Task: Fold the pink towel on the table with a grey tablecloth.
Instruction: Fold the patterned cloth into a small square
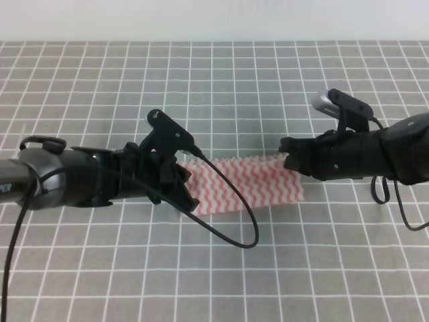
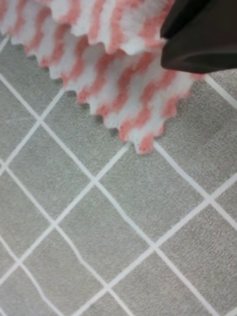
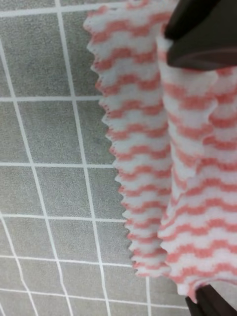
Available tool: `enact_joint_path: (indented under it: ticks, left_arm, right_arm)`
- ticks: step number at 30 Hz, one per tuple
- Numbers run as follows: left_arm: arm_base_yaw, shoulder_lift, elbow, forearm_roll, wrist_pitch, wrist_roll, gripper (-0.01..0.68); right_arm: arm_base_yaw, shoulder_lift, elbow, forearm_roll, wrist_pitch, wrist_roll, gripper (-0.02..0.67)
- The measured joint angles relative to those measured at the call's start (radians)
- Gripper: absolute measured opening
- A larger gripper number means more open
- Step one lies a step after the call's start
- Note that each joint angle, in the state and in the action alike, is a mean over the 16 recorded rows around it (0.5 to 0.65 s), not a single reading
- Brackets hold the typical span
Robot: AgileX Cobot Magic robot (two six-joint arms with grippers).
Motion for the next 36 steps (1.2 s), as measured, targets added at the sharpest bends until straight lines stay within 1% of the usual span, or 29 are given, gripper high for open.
enact_joint_path:
  ticks: [15,36]
  left_arm:
    - [0.0,0.004,-0.033,-0.012,-0.006,-0.028,-0.003]
    - [0.0,0.024,-0.036,-0.008,-0.015,-0.025,-0.004]
  right_arm:
    - [0.0,0.027,0.0,0.001,-0.006,0.0,-0.015]
    - [0.0,0.049,-0.02,0.004,0.001,-0.001,-0.015]
